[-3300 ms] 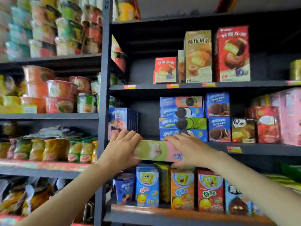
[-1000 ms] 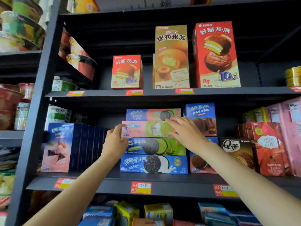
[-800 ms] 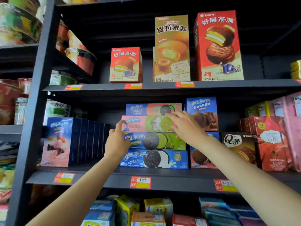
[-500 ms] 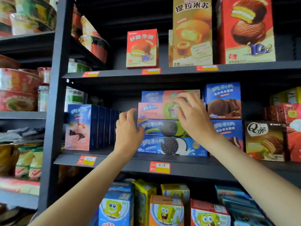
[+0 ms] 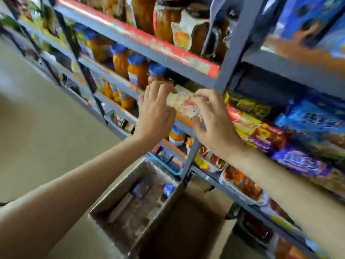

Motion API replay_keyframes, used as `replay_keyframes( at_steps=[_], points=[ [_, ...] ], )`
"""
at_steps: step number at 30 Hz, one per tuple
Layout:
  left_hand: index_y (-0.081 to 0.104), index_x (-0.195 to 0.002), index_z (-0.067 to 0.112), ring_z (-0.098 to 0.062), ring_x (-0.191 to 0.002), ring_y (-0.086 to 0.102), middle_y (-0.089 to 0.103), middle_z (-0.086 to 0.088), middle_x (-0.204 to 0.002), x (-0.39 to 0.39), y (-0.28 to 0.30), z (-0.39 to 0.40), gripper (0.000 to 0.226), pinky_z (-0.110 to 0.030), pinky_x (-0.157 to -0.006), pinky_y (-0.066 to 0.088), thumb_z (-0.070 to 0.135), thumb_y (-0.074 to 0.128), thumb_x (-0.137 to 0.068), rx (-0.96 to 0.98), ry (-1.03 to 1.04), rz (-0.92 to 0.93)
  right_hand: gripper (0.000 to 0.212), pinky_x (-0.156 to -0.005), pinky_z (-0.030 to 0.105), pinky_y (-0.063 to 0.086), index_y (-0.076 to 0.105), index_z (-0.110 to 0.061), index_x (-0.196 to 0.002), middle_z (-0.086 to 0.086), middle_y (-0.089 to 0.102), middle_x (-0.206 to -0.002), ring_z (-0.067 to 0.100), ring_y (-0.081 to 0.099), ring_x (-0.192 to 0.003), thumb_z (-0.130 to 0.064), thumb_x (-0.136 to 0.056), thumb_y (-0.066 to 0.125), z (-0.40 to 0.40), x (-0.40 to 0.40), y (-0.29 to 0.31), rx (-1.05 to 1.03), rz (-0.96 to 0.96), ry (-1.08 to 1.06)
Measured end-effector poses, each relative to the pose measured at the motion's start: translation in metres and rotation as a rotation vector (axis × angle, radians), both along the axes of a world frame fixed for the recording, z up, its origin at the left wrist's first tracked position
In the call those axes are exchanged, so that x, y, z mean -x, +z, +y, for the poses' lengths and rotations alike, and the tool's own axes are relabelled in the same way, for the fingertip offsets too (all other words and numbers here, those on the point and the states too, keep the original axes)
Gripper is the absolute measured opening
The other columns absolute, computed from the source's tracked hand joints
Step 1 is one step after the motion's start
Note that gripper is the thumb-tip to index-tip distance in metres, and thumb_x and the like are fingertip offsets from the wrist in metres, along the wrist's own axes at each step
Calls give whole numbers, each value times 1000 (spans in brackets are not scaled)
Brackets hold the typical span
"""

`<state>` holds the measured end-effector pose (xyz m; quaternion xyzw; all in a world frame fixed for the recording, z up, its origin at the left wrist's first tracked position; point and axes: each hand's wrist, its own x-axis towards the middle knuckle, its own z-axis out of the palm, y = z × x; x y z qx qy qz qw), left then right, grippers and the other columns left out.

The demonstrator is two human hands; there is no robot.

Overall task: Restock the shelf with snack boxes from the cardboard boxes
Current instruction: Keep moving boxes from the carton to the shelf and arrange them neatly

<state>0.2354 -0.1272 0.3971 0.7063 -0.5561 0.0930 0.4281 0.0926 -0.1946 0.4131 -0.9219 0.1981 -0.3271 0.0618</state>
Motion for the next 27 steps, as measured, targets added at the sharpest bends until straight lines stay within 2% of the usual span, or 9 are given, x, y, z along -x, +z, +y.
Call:
replay_keyframes(
  at_steps=[5,8,10,12,14,17,20,23,27],
  points=[
    [56,-104,8,-36,-97,54,57,-17,-102,-91,-214,103,53,-42,-81,33,32,29,-66,-531,167,184,44,-89,44,41,46,-16,-112,15,46,-118,33,46,-107,-22,-70,36,57,-83,-250,-360,332,-79],
    [53,-104,14,-38,-96,54,57,-16,-99,-122,-314,156,53,-46,-81,39,47,26,-72,-734,208,214,46,-97,45,41,55,-9,-115,19,47,-121,38,46,-112,-13,-70,49,96,-106,-374,-600,584,-171],
    [55,-103,10,-37,-97,52,56,-16,-100,-138,-369,174,71,-45,-82,40,64,18,-76,-865,207,199,47,-105,37,30,51,-7,-125,17,39,-130,36,39,-121,-12,-78,58,113,-116,-437,-692,733,-232],
    [53,-98,7,-38,-84,57,56,-18,-88,-150,-421,179,41,-42,-70,49,41,40,-80,-959,181,237,48,-104,33,27,45,-8,-129,14,35,-133,34,36,-123,-18,-83,58,122,-129,-495,-725,838,-258],
    [51,-102,8,-36,-82,59,55,-16,-89,-157,-483,182,30,-39,-66,54,18,63,-77,-1074,131,185,48,-103,33,29,44,-9,-128,12,34,-135,32,36,-123,-22,-85,58,128,-143,-551,-715,930,-260],
    [41,-125,4,-35,-114,42,41,-15,-121,-166,-560,184,39,-44,-95,40,19,48,-90,-1321,99,322,51,-104,35,30,38,-10,-131,9,32,-141,28,32,-128,-23,-86,57,136,-167,-630,-625,1061,-161],
    [37,-124,2,-35,-118,39,38,-15,-125,-170,-621,190,42,-41,-96,39,19,50,-88,-1420,44,293,65,-110,42,25,24,-12,-144,8,23,-152,27,21,-139,-21,-89,57,138,-189,-701,-493,1293,70],
    [33,-130,3,-35,-121,39,37,-15,-129,-166,-666,193,48,-42,-97,39,22,50,-89,-1465,-8,257,81,-114,47,16,4,-15,-151,10,11,-157,30,12,-144,-21,-90,58,128,-198,-746,-308,1713,353],
    [26,-139,5,-37,-127,34,32,-17,-137,-156,-716,190,58,-41,-99,38,26,51,-91,-1521,-58,308,69,-112,44,17,10,-14,-151,12,15,-155,30,16,-141,-20,-94,49,136,-195,-793,-185,1876,478]
  ],
)
